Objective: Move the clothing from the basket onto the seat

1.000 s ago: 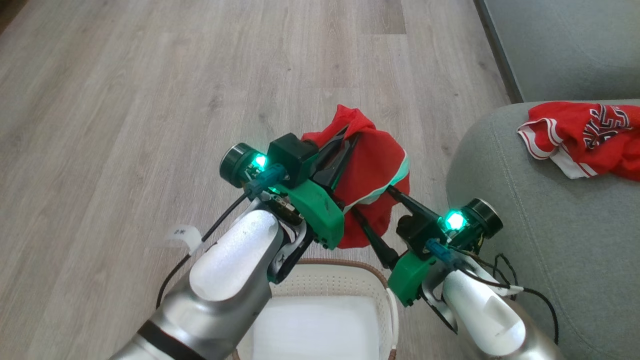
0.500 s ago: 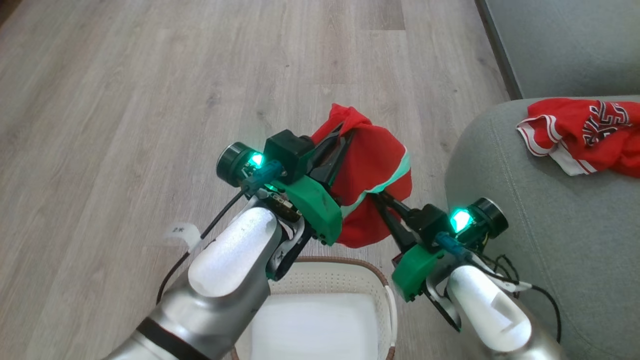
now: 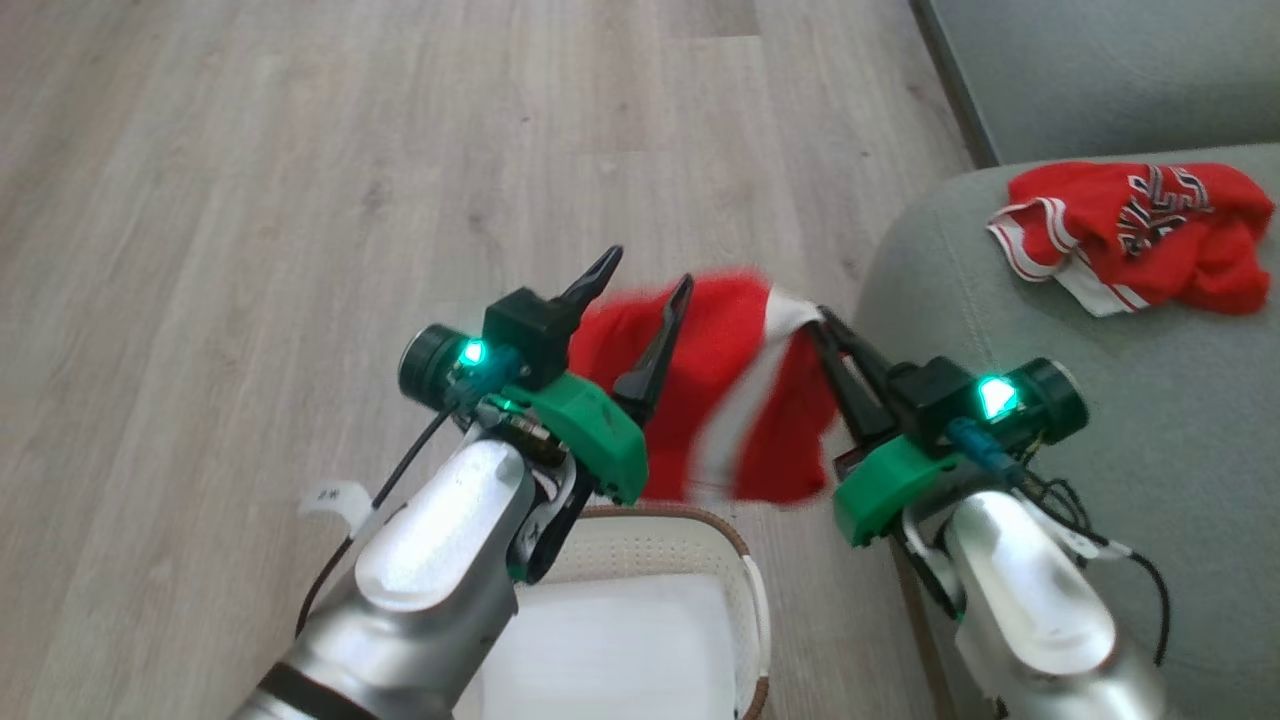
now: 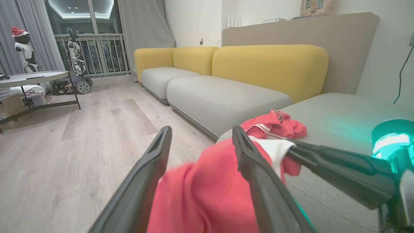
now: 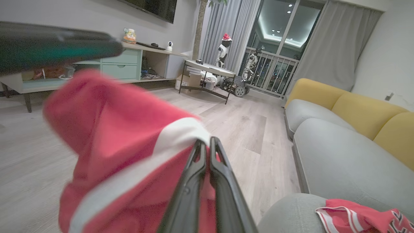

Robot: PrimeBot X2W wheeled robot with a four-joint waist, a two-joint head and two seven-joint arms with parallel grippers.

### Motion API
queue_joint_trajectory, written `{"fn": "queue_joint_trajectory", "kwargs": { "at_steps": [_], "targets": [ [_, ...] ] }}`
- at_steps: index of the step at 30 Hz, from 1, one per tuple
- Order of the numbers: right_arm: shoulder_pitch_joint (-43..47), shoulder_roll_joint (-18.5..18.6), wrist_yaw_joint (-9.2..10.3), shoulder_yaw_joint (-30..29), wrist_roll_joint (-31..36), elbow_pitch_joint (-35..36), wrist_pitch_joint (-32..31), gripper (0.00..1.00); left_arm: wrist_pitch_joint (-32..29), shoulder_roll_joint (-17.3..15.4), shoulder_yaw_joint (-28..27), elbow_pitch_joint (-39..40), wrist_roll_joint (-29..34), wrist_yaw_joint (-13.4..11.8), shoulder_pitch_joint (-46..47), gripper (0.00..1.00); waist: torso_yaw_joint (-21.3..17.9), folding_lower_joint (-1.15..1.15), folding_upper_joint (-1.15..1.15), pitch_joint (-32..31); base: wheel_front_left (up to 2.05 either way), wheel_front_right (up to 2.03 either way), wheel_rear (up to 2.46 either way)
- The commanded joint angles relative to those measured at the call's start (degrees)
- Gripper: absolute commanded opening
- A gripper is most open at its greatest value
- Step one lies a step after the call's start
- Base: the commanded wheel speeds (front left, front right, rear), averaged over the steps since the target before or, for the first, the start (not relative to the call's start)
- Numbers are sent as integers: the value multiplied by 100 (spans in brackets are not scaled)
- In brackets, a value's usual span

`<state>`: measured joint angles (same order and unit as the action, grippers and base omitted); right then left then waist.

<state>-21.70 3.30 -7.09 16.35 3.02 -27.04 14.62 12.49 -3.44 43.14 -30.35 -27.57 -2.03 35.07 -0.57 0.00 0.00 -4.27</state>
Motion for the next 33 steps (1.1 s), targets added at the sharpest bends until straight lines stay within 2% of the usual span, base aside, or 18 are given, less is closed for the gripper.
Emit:
{"fn": "queue_joint_trajectory", "kwargs": {
  "at_steps": [1,9,16,27,33],
  "targets": [
    [-222,-42,-40,14,50,235,38,0,79,-108,-256,134,-29,-22,214,100,-78,0,0,22,0,0,0],
    [-193,-21,-40,-549,319,412,38,0,204,-114,-273,81,-34,-32,-56,100,-583,0,0,96,0,0,0],
    [-97,35,-40,-854,362,510,38,0,246,-83,-286,257,63,-52,-435,100,-1213,0,0,162,0,0,0],
    [-148,137,-40,-825,334,659,38,0,250,-15,-400,505,314,52,-908,100,-2336,0,0,346,0,0,0],
    [-176,322,-40,-842,333,708,38,0,251,25,-423,562,418,92,-968,100,-2530,0,0,508,0,0,0]
  ]
}}
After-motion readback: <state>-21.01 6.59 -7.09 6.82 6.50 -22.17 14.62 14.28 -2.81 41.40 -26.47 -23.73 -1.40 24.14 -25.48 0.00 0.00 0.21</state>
